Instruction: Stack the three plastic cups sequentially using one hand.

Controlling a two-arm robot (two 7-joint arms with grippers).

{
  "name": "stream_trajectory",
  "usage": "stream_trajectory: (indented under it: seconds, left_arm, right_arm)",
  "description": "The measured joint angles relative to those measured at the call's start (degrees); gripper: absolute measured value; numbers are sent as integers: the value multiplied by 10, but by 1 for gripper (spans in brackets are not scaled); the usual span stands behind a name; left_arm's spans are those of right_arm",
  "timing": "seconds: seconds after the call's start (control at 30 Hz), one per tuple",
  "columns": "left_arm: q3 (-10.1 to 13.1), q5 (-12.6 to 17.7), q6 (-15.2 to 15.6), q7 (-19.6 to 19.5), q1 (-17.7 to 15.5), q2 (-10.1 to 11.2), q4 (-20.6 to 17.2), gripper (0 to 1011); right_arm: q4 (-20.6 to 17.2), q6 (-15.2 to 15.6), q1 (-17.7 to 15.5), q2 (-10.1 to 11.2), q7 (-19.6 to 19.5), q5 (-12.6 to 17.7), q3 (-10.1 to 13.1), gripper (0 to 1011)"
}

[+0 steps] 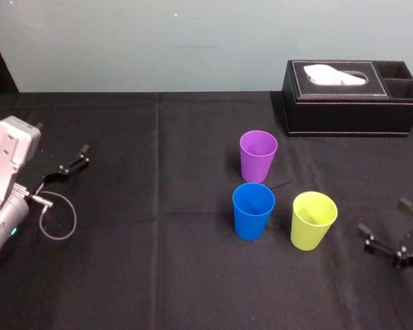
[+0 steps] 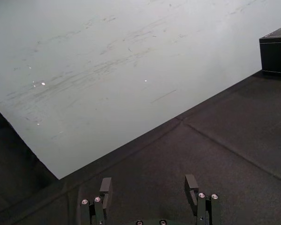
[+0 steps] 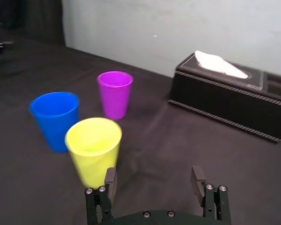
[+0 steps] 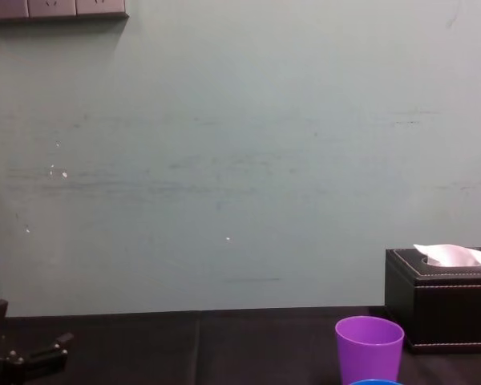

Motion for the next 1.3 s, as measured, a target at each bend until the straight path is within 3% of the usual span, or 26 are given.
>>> stream_trajectory:
  seconds: [0.27,0.47,0.63,0.9,1.3]
  left_arm:
    - [0,0,0,0,0,0,0,1011]
    - [0,0,0,0,0,0,0,1011]
    - [0,0,0,0,0,0,0,1011]
    - [0,0,0,0,0,0,0,1011]
    - [0,0,0,0,0,0,0,1011]
  right_arm:
    - [-15,-9,-47,12,44,16,17,1002]
    - [-19,-8,-53,13,69,18,12,1002]
    - [-11,-4,-34,-5,78,5,-13,1002]
    - [19,-8,7,-52,78,-20,-48,1002]
    - [60,-53,42,-105,81,-60,-68,1002]
